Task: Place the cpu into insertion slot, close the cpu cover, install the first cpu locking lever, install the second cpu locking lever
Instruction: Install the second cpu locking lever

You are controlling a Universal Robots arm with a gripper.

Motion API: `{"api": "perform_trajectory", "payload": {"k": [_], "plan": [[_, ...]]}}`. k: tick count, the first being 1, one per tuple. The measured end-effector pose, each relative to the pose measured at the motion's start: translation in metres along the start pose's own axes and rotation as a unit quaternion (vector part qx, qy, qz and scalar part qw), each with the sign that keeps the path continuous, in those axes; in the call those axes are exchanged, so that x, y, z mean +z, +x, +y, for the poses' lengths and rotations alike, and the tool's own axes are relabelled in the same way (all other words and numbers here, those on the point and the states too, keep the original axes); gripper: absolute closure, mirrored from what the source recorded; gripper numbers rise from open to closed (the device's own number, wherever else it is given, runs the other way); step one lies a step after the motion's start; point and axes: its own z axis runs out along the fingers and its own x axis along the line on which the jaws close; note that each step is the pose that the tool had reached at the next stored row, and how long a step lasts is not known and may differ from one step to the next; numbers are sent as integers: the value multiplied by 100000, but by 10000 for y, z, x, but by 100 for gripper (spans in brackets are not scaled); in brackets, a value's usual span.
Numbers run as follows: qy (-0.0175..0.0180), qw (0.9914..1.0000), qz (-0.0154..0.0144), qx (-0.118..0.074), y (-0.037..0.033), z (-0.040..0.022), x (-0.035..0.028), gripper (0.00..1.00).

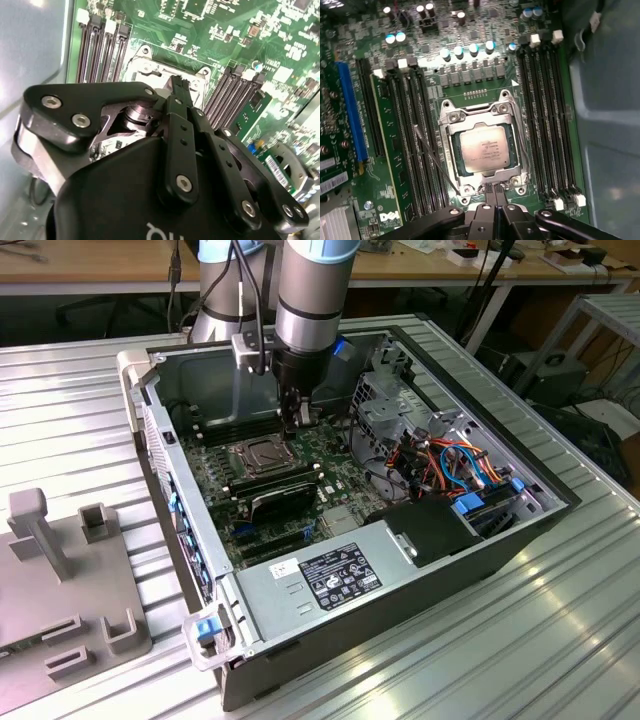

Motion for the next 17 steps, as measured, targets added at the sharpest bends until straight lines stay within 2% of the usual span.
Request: {"api": "perform_trajectory", "payload": {"k": [2, 3, 17], "plan": [[-36, 99985, -57, -1750, 0, 0, 2, 89], [-45, 99981, -57, -1931, 0, 0, 2, 89], [-49, 99979, -64, -2049, 0, 0, 2, 89]]}}
